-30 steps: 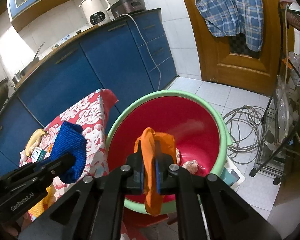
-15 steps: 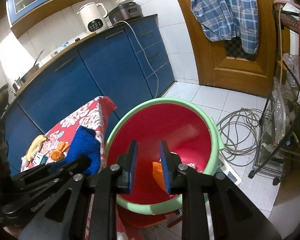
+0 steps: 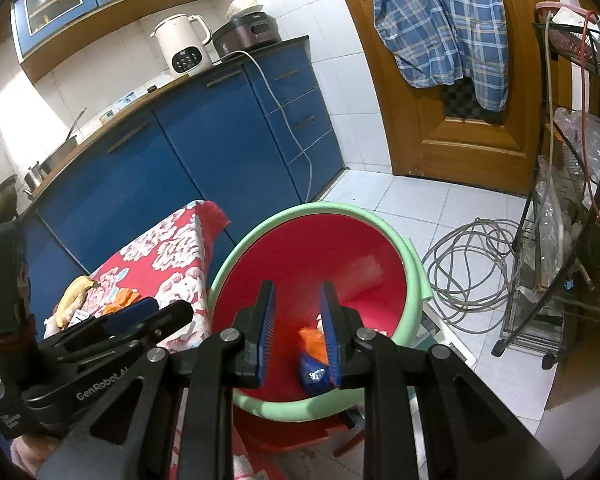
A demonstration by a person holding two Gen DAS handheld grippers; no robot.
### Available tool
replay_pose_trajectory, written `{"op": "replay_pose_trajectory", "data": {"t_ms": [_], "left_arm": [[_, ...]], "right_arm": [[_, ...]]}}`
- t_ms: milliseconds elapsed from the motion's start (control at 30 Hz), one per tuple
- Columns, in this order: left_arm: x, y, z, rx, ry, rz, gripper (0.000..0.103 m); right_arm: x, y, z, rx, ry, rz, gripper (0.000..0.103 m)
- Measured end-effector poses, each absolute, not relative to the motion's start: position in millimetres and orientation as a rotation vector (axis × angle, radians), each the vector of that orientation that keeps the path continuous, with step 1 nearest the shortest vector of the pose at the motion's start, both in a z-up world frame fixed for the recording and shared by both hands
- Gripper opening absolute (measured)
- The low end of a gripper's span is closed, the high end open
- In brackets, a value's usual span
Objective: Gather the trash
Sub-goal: 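Move both grippers back over the table toward the medicine box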
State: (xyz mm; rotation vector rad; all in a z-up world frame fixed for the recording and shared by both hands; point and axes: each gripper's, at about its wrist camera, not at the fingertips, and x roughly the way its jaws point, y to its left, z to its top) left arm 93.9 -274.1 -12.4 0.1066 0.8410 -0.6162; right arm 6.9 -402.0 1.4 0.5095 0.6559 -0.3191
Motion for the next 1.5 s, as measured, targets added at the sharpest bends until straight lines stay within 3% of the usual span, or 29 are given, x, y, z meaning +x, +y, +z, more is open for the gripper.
{"op": "replay_pose_trajectory", "data": {"t_ms": [667, 1200, 1333, 1500], "left_arm": [[78, -195, 21, 0.057, 0.800, -0.495, 0.051], [119, -94, 26, -0.040, 0.812, -0.195, 0.052], [137, -73, 20, -0.047, 0.832, -0.094, 0.061], [161, -54, 8, -0.081, 0.871, -0.029, 0.063]], "right_arm": [[13, -357, 23, 0.464, 0.648, -0.218, 0.026], [61, -306, 33, 0.400, 0.673, -0.085, 0.029], [73, -296, 32, 0.383, 0.681, -0.058, 0.029], [85, -289, 28, 0.377, 0.692, -0.041, 0.029]]}}
